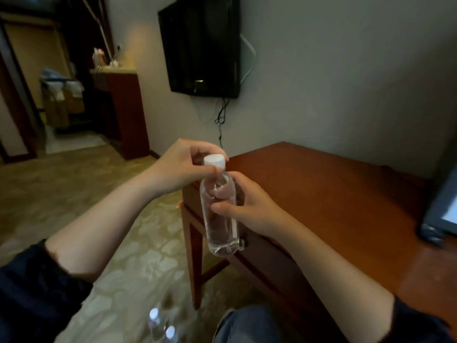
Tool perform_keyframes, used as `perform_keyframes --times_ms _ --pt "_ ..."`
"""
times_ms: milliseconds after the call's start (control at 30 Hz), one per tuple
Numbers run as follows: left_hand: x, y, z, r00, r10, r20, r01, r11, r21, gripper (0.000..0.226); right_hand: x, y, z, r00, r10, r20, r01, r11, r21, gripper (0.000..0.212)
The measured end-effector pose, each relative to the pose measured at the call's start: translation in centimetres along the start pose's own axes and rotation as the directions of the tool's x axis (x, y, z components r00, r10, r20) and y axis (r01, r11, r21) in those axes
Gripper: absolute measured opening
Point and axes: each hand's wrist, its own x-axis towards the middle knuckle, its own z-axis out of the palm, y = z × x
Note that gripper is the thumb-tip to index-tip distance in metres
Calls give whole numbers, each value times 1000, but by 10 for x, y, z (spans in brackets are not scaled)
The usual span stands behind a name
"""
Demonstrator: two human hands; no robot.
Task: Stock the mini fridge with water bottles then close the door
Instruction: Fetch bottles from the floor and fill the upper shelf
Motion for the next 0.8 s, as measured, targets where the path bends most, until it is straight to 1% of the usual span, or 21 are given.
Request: perform_keyframes --times_ms 167,267,367,433,500,633,700,800 --pt "24 42 41 996 93 -9 -94 981 -171 23 -32 -12 -52 987 -4 -159 -8 997 -71 43" --pt "38 61 72 985 165 -44 -171 944 -281 25 -51 -18 -85 962 -6 -273 -25 994 -109 45" --pt "52 77 106 979 184 -89 -203 927 -316 27 -73 -20 -120 926 6 -377 -59 990 -130 47" --pt "57 84 129 985 165 -50 -173 918 -356 22 -88 -19 -142 898 19 -440 -81 989 -124 49" --pt "60 90 157 992 124 32 -99 901 -422 19 -104 -18 -165 865 21 -501 -111 982 -151 46" --pt "67 105 215 988 83 134 0 850 -526 28 -137 -17 -207 789 31 -614 -201 957 -210 29" --pt "72 120 244 981 90 170 23 821 -570 32 -154 -17 -229 747 41 -663 -246 944 -219 27" --pt "83 145 286 974 131 183 10 787 -617 32 -181 -17 -261 682 62 -728 -332 914 -234 30"
